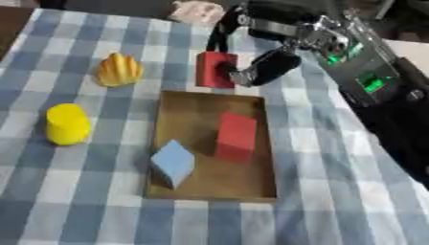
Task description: Pick up objects on the table and place them in the box.
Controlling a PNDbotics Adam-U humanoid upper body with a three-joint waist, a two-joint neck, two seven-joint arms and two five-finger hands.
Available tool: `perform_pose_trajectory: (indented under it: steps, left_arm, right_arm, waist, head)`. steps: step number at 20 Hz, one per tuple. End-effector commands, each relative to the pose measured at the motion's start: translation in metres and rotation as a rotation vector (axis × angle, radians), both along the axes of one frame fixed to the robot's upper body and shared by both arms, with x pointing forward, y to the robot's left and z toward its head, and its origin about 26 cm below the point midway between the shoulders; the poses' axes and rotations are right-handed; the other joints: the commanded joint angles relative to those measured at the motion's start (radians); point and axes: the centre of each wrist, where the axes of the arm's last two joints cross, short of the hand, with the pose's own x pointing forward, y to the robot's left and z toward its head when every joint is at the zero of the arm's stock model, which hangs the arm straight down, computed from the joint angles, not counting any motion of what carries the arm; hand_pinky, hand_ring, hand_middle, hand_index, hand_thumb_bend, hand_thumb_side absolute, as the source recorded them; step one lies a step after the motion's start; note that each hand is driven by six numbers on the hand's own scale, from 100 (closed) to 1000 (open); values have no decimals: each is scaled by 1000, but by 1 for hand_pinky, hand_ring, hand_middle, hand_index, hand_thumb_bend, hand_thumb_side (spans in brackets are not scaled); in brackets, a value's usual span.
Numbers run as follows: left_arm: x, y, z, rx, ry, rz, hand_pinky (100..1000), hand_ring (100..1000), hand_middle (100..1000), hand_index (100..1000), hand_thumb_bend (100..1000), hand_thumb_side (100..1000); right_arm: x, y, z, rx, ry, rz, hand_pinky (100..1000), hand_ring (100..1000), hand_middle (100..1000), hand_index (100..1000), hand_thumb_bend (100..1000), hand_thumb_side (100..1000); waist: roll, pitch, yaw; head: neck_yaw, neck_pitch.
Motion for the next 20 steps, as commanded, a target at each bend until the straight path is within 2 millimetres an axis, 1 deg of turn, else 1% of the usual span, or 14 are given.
perform_pose_trajectory:
  steps: [1, 2, 3, 5, 7, 9, 12, 13, 14, 16, 17, 18, 20]
  left_arm:
    - [-3, 0, 8, 11, -38, -8, 825, 790, 684, 791, 126, 788]
    - [-3, 0, 8, 11, -38, -8, 825, 790, 684, 791, 126, 788]
    - [-3, -1, 9, 11, -44, -11, 825, 791, 686, 791, 122, 779]
    - [-2, -3, 11, 10, -60, -25, 825, 791, 685, 791, 123, 779]
    - [-2, -4, 11, 9, -63, -30, 825, 791, 685, 791, 123, 780]
    - [-2, -4, 11, 8, -62, -31, 825, 791, 685, 792, 123, 781]
    - [-2, -4, 11, 8, -59, -30, 825, 791, 685, 792, 123, 782]
    - [-2, -4, 10, 8, -57, -28, 825, 792, 685, 792, 123, 784]
    - [-2, -4, 10, 8, -55, -26, 825, 792, 685, 792, 124, 785]
    - [-2, -4, 9, 7, -51, -25, 825, 792, 685, 792, 125, 785]
    - [-2, -4, 9, 7, -50, -26, 825, 792, 685, 792, 125, 786]
    - [-2, -4, 9, 8, -49, -26, 825, 792, 685, 792, 125, 785]
    - [-2, -4, 9, 9, -47, -24, 825, 792, 685, 792, 124, 785]
  right_arm:
    - [2, -1, 8, -8, -46, -7, 833, 806, 347, 596, 100, 198]
    - [3, -1, 8, -9, -47, -7, 833, 806, 347, 596, 100, 198]
    - [4, 0, 7, -6, -47, -9, 822, 800, 359, 594, 100, 199]
    - [10, 9, -2, 2, -24, -25, 822, 806, 379, 614, 100, 200]
    - [17, 17, -12, -10, -14, -30, 823, 822, 418, 651, 100, 192]
    - [22, 20, -20, -37, -14, -31, 829, 852, 479, 710, 100, 191]
    - [27, 19, -30, -94, -19, -41, 837, 870, 511, 738, 100, 199]
    - [28, 19, -33, -116, -18, -45, 846, 891, 547, 762, 100, 204]
    - [28, 18, -35, -138, -18, -49, 864, 931, 642, 826, 100, 209]
    - [28, 18, -37, -175, -25, -51, 905, 1000, 784, 908, 100, 230]
    - [28, 19, -37, -194, -33, -47, 936, 1000, 848, 958, 100, 217]
    - [26, 21, -38, -220, -41, -39, 962, 1000, 895, 991, 100, 228]
    - [25, 22, -37, -269, -54, -27, 1000, 1000, 961, 1000, 100, 241]
  waist:
    - [7, -21, 2]
    - [7, -21, 2]
    - [10, -19, 7]
    - [11, -17, 24]
    - [11, -17, 26]
    - [12, -16, 26]
    - [13, -16, 24]
    - [13, -16, 23]
    - [13, -16, 21]
    - [13, -17, 19]
    - [13, -17, 17]
    - [14, -18, 15]
    - [15, -19, 11]
  head:
    - [-7, -9]
    - [-8, -9]
    - [-22, -8]
    - [-48, -9]
    - [-52, -9]
    - [-52, -9]
    - [-48, -8]
    - [-44, -7]
    - [-39, -6]
    - [-32, -5]
    - [-30, -3]
    - [-28, -1]
    - [-23, 5]
